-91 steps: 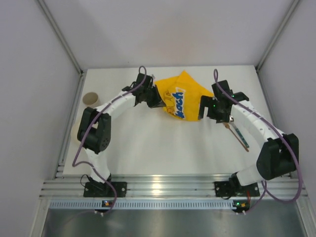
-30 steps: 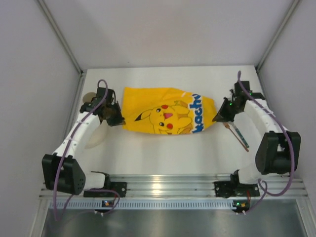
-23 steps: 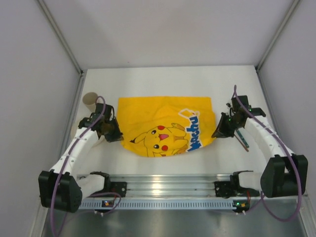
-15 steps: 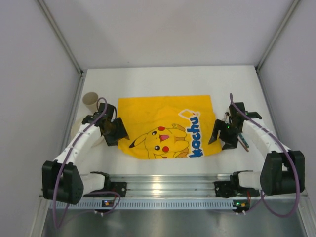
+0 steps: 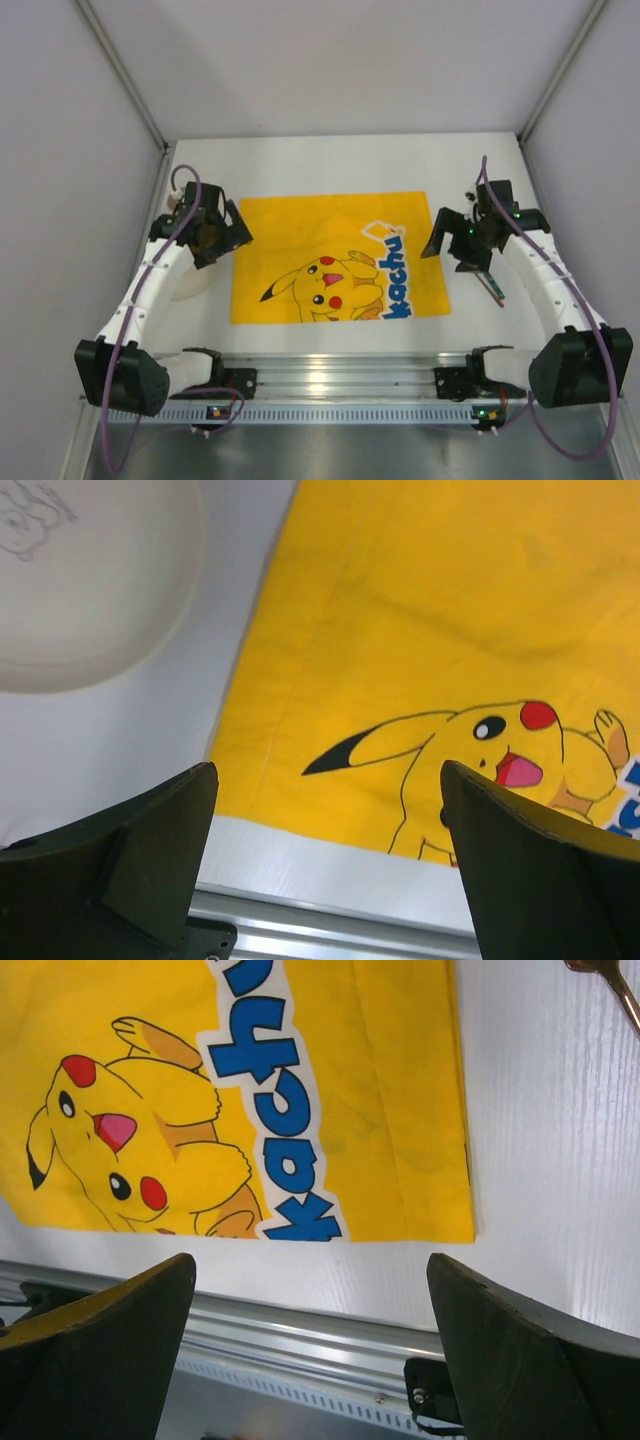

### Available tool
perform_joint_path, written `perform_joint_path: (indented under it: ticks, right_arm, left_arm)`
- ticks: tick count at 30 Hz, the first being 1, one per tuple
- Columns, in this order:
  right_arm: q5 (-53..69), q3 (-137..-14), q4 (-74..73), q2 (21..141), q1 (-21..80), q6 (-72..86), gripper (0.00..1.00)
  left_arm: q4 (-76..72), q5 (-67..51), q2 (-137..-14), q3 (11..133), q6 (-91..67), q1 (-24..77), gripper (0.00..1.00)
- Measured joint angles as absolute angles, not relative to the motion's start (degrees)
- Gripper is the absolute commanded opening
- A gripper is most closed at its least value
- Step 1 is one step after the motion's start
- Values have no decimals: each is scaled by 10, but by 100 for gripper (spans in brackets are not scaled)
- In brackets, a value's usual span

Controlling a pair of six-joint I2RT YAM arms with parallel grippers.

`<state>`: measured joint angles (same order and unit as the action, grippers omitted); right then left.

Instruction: Set the dinner table for one person

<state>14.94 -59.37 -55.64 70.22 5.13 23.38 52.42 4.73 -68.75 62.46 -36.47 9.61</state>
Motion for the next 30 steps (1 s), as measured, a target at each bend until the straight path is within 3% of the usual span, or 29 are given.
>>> perform_joint_path:
  ticks: [7,15,21,30]
  right_arm:
    - [157,-600,-571,679,51,241,100]
    - [158,-600,-597,658,54,242,100]
    - [157,-600,-613,657,69,242,100]
    - [144,-600,-638,661,85,240,100]
  left_arm:
    - [533,138,-690,630,-405,-2,98]
    - [524,159,-664,509,-495,-142,98]
    - [463,108,-667,405,-543,-178,98]
    - [347,100,-670,358,-545,-203,97]
